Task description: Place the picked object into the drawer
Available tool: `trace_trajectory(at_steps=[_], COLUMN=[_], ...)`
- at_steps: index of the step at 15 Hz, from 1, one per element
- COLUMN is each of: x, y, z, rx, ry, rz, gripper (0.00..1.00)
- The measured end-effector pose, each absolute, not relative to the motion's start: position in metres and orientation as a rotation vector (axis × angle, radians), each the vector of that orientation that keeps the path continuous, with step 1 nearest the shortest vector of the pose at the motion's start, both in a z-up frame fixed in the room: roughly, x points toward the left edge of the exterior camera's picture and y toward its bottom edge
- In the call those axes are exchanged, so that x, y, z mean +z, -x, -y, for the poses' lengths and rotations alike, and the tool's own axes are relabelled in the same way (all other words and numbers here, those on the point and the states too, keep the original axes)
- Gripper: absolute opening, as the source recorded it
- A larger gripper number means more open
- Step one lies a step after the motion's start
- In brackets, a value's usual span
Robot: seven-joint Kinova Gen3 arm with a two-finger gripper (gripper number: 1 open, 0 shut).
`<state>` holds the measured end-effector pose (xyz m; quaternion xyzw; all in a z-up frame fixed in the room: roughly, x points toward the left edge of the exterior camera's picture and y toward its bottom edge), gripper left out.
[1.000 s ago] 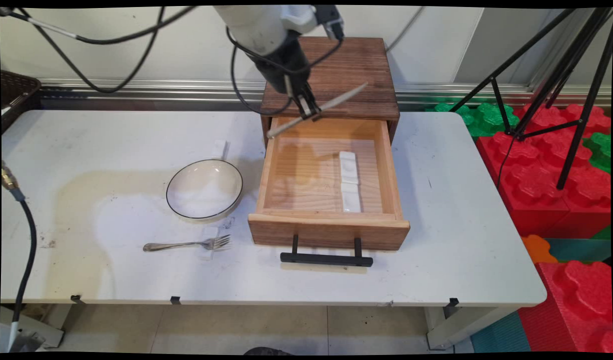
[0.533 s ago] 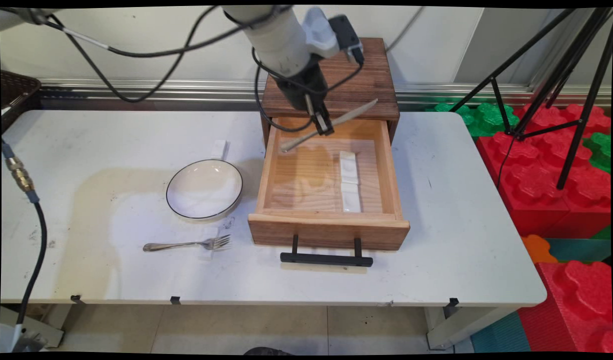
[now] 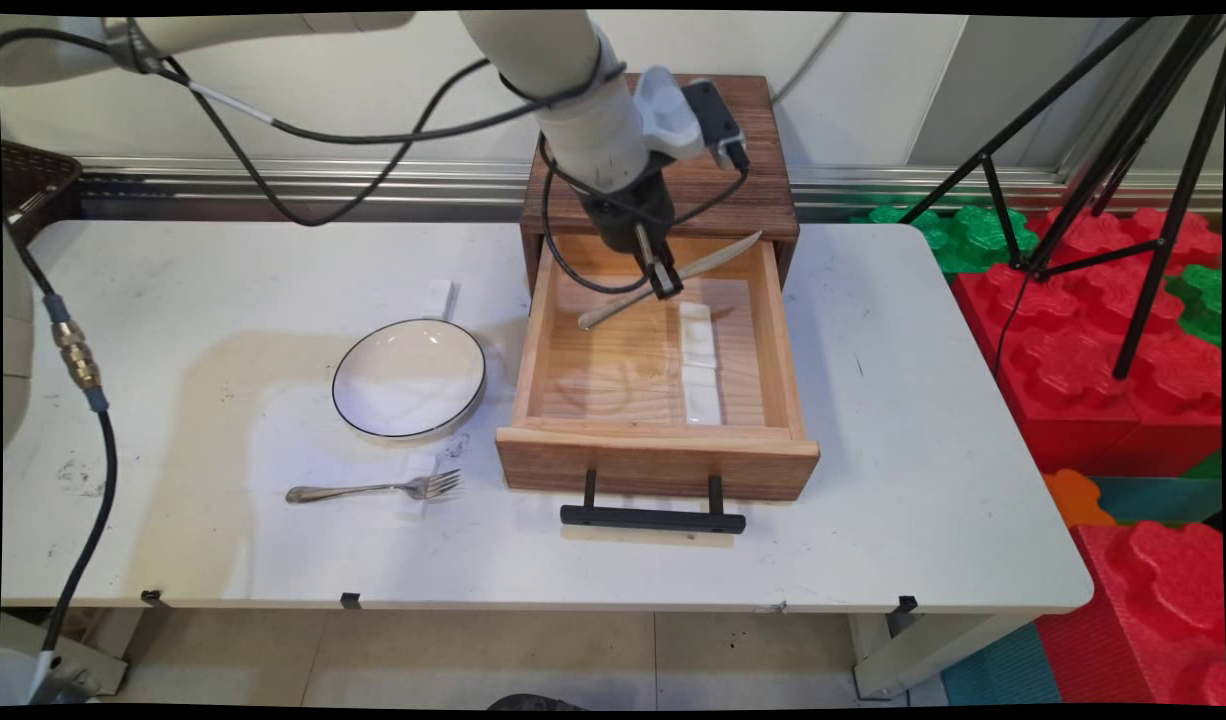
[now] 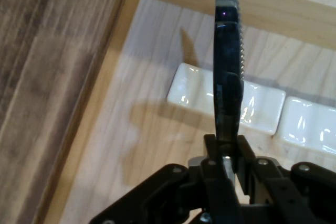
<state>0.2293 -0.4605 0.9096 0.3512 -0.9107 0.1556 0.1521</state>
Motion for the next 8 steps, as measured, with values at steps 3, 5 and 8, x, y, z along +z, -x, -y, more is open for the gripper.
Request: trace_trajectory(at_steps=[3,5,8], x=[0.896,0.889,0.881], y=[-0.226,-0.226,-0.227], z=[0.465,0.467,0.467], rx=[0.432,0.426,0.421], ry=[-1.02,-1.023,-1.019], rz=[2.628,2.64,2.66], gripper=[0.0,0.0,0.0])
